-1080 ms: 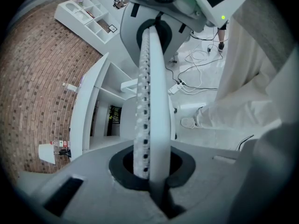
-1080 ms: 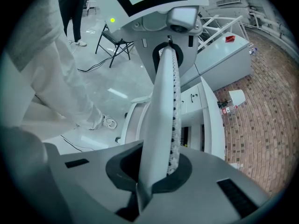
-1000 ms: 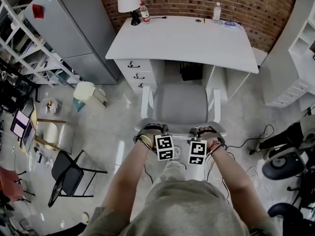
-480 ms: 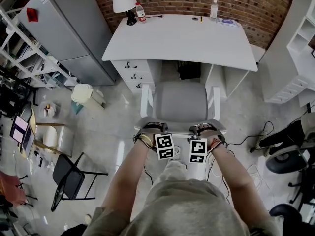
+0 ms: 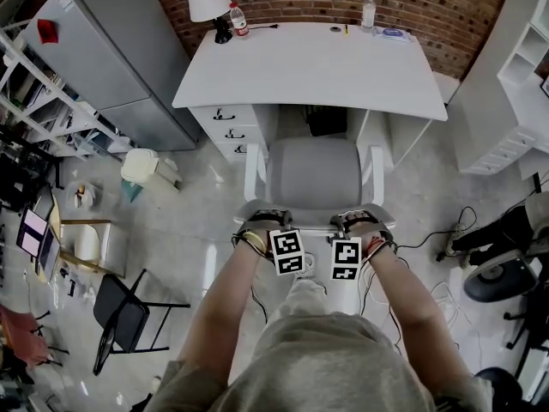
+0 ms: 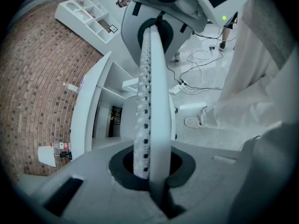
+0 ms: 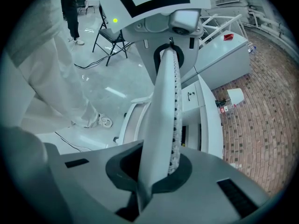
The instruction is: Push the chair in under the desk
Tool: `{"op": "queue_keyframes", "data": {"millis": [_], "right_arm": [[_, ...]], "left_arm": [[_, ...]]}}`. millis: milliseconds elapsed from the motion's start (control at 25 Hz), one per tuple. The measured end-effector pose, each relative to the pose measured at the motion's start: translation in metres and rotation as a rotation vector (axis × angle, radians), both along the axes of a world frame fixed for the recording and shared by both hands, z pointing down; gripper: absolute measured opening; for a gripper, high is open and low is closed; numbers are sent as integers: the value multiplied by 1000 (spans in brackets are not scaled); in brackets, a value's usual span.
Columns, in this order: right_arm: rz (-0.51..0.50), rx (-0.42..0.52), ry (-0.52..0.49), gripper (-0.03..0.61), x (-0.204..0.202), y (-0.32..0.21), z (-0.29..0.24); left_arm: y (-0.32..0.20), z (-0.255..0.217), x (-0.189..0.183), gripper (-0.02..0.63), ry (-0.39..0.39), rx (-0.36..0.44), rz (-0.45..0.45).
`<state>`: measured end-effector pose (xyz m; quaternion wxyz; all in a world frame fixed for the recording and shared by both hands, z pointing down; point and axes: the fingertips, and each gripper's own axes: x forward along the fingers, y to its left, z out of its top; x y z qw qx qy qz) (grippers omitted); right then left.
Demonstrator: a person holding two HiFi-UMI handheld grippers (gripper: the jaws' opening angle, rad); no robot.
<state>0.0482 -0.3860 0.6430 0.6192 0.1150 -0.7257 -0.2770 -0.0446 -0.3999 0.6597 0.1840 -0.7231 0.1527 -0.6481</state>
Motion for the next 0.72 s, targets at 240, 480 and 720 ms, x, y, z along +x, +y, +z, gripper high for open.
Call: {"op": "queue_keyframes", "data": {"millis": [240,480,720], "right_arm": [[4,3,2,9,-1,-11,-2],[-6,4,-3,9,-1,-19,0],[-17,2,-12,9,-5,-27,-1]], "left_arm": [[-12,-2,-1,14,1,3,4],[-21,0,-1,14,-1,1,4],[-30,0,-3,14,-5,-5,9]]}}
